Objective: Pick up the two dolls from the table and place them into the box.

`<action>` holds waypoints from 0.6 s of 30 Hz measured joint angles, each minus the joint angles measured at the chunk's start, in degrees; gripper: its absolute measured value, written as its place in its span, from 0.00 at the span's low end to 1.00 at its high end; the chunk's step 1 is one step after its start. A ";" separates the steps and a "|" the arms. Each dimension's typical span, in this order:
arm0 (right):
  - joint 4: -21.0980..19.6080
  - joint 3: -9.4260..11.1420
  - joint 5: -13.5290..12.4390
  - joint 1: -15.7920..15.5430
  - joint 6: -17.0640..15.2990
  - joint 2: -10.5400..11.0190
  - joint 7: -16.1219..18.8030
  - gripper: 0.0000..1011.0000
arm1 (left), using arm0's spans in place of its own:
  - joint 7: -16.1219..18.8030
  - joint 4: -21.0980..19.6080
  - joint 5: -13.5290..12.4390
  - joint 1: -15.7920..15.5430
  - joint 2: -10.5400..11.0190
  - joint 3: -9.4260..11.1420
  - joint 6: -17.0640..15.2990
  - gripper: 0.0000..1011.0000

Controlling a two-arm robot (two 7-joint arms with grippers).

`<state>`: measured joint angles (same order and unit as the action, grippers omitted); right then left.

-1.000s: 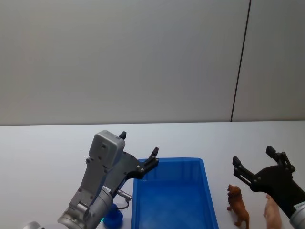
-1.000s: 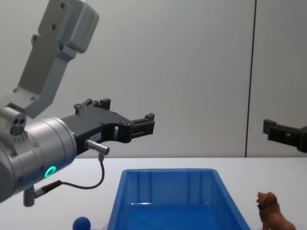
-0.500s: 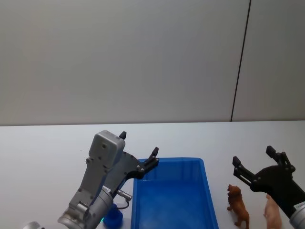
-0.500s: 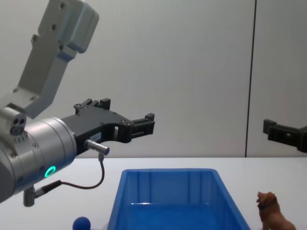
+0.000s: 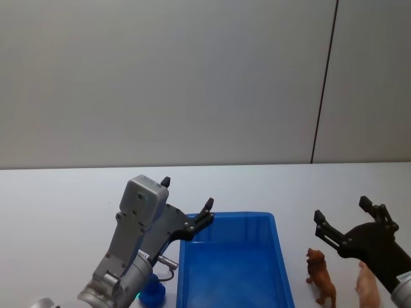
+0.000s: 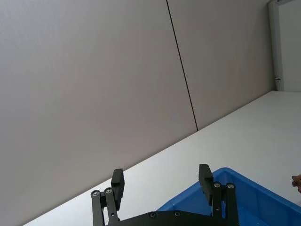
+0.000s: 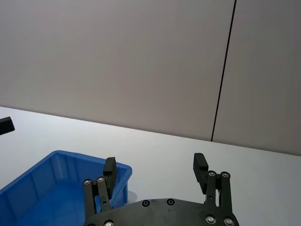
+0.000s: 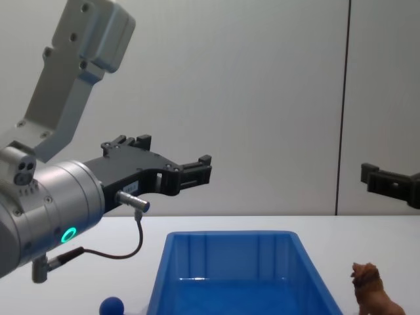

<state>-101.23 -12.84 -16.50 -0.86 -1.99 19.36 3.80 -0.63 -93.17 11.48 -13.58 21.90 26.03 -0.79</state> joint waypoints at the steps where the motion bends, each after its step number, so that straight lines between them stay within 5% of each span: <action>1: 0.00 0.04 -0.04 -0.02 -0.05 0.02 -0.04 0.99 | 0.00 0.00 0.00 0.00 0.00 0.00 0.00 0.99; 18: -0.85 0.96 -1.05 -1.74 -5.59 0.30 -5.97 0.99 | 0.00 0.00 0.00 0.00 0.00 0.00 0.00 0.99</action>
<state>-102.08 -11.88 -17.54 -2.59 -7.58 19.66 -2.17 -0.63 -93.18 11.48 -13.59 21.89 26.03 -0.79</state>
